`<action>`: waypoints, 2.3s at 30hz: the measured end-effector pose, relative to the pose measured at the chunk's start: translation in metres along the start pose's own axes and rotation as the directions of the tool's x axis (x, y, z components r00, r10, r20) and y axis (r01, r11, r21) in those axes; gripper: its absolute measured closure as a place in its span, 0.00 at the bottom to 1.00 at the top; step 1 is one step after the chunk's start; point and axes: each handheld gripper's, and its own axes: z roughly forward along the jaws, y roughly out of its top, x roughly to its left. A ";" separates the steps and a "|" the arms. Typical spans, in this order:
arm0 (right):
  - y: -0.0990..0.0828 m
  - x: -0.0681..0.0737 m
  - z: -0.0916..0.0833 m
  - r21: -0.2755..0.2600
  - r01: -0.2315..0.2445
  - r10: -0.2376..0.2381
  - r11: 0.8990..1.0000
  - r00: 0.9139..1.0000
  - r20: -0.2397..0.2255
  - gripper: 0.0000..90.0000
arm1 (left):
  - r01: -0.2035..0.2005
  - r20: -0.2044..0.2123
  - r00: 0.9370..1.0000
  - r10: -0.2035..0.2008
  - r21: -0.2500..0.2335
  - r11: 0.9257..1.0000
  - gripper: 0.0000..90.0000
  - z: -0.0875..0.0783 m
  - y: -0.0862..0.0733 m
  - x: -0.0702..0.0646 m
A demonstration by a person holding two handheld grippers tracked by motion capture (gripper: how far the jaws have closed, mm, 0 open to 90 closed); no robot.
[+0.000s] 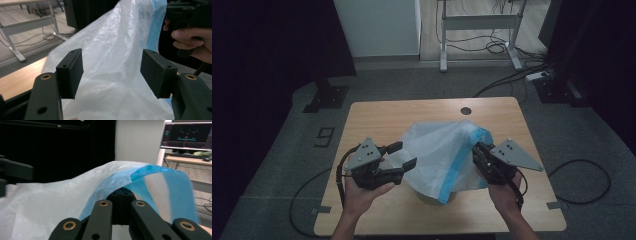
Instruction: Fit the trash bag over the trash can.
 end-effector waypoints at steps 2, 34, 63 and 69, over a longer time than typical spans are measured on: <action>0.001 0.004 0.004 -0.001 0.002 -0.002 1.000 1.000 -0.013 0.99 | -0.003 0.002 1.000 0.003 0.016 1.000 0.38 0.005 0.000 0.000; -0.044 -0.011 -0.007 0.056 -0.086 0.088 0.995 0.996 -0.024 0.99 | 0.123 -0.009 0.992 -0.125 -0.143 0.982 1.00 0.002 -0.015 0.031; -0.003 -0.084 -0.025 0.002 -0.057 0.056 0.998 0.986 0.159 0.99 | 0.188 0.020 0.982 -0.189 -0.250 0.950 1.00 0.008 0.004 0.059; -0.012 -0.074 -0.029 -0.011 -0.061 0.062 0.998 0.990 0.124 0.99 | 0.183 0.008 0.982 -0.187 -0.259 0.948 1.00 -0.007 -0.012 0.056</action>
